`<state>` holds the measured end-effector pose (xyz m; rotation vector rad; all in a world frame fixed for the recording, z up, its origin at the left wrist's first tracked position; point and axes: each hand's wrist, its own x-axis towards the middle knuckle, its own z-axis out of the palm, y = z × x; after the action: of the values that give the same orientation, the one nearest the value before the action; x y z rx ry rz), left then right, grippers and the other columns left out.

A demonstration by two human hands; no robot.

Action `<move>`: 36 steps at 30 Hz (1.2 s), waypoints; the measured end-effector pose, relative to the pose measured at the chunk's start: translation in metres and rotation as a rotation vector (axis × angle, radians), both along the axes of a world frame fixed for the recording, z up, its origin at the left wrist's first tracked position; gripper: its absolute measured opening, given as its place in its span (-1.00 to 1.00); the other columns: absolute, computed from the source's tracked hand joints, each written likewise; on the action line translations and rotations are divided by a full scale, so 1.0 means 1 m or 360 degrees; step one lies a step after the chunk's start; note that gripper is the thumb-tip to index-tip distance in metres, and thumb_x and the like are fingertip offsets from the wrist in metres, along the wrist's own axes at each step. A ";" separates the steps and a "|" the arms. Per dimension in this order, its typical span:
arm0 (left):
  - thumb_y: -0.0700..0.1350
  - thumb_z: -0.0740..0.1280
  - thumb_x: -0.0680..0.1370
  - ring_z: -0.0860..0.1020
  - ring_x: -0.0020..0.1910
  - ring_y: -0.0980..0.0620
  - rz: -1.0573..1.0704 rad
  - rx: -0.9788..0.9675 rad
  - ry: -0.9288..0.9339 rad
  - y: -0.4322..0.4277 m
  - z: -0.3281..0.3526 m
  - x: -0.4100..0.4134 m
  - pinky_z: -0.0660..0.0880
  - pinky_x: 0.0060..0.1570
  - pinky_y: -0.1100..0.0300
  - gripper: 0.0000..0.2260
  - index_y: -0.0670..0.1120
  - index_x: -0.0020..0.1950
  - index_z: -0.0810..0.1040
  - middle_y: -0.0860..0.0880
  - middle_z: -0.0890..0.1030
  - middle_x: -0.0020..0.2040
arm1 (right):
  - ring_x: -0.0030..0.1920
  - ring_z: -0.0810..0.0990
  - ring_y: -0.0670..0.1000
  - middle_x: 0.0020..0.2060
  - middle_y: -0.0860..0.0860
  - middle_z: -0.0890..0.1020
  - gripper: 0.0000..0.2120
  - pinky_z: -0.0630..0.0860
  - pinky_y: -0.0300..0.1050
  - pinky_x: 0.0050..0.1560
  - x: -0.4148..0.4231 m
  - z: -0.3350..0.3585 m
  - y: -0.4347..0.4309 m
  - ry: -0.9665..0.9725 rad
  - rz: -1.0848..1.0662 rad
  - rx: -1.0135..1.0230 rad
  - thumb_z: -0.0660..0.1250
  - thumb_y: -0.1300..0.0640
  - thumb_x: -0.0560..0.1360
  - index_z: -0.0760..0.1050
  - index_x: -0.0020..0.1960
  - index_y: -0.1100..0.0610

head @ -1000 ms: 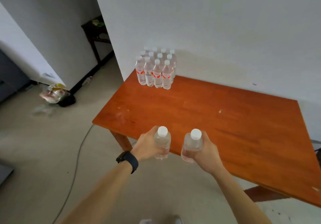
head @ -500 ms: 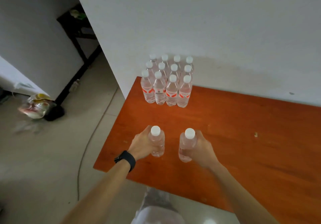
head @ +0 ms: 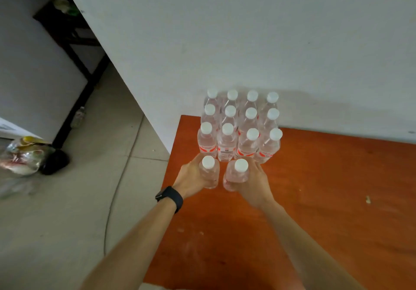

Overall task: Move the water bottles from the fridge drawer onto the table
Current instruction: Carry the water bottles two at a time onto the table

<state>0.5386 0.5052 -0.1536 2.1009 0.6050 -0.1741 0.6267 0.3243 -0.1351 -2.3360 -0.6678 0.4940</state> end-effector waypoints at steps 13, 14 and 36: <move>0.09 0.59 0.36 0.55 0.21 0.12 -0.0060 0.0020 -0.0050 0.018 -0.023 0.011 0.55 0.15 0.10 -0.30 0.22 0.39 0.30 0.18 0.58 0.22 | 0.24 0.48 0.00 0.20 -0.09 0.52 -0.32 0.46 -0.10 0.17 0.011 -0.030 0.028 0.0166 -0.0188 0.0248 0.59 0.10 0.29 0.34 0.30 0.00; 0.08 0.60 0.35 0.54 0.21 0.13 -0.0017 -0.0016 -0.0055 0.017 -0.025 0.010 0.55 0.14 0.12 -0.28 0.24 0.39 0.28 0.19 0.57 0.23 | 0.21 0.50 -0.01 0.18 -0.11 0.52 -0.30 0.45 -0.15 0.12 0.012 -0.033 0.027 0.0209 -0.0225 0.0270 0.60 0.08 0.27 0.34 0.30 0.00; 0.07 0.55 0.44 0.63 0.06 0.18 0.0219 -0.0308 0.0166 0.015 -0.086 0.011 0.47 -0.16 0.50 -0.36 0.05 0.46 0.39 0.26 0.63 0.04 | 0.11 0.55 -0.09 0.15 -0.20 0.54 -0.23 0.40 -0.51 -0.21 0.016 -0.086 0.030 0.0726 -0.0333 0.0130 0.56 0.06 0.37 0.24 0.46 -0.07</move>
<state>0.5494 0.5201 -0.2398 1.8657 0.7617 -0.2548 0.6430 0.3542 -0.2210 -2.0808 -0.2214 0.8476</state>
